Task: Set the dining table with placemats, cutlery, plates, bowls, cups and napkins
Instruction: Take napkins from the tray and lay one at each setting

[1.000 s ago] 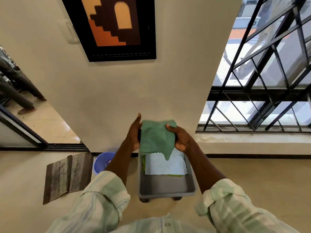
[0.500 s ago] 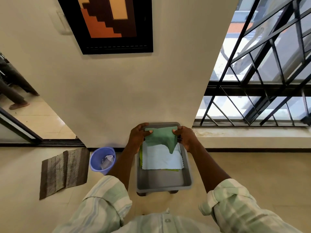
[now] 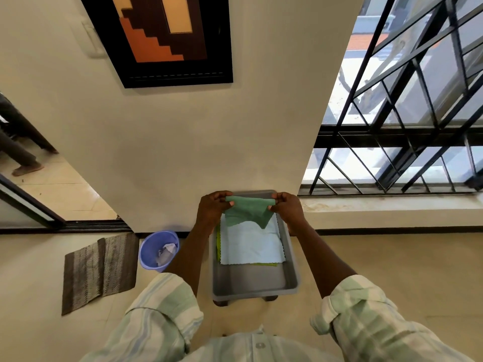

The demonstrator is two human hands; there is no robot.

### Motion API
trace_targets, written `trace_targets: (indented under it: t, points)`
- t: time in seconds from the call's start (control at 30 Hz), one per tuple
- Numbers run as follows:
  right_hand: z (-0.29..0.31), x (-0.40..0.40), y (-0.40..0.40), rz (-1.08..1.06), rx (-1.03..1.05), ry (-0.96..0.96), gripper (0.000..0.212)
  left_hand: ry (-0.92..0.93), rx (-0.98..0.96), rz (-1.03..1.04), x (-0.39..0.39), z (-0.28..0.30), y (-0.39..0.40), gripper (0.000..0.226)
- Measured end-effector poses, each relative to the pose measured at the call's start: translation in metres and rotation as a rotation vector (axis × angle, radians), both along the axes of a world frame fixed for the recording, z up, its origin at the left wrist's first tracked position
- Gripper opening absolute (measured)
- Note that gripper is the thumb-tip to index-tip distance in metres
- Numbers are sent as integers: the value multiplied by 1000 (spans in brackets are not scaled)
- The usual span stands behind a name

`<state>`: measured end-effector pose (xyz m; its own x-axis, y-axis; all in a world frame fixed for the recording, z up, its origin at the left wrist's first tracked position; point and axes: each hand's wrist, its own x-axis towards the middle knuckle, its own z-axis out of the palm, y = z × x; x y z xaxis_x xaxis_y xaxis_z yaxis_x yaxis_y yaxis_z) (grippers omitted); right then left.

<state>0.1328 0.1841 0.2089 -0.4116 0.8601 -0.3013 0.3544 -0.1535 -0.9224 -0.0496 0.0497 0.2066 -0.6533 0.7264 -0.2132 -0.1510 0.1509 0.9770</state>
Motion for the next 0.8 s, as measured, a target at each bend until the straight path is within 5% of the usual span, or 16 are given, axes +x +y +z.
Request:
trace_targets:
  t: [0.13, 0.57, 0.8]
  points:
    - [4, -2, -2, -1, 146, -63, 12, 47, -33, -41, -6, -1, 1, 33]
    - [25, -13, 3, 33, 258, -69, 7, 508, -22, 52, -15, 15, 4, 9]
    - [49, -17, 8, -50, 187, 139, 16, 148, 19, -48, -20, 43, 14, 10]
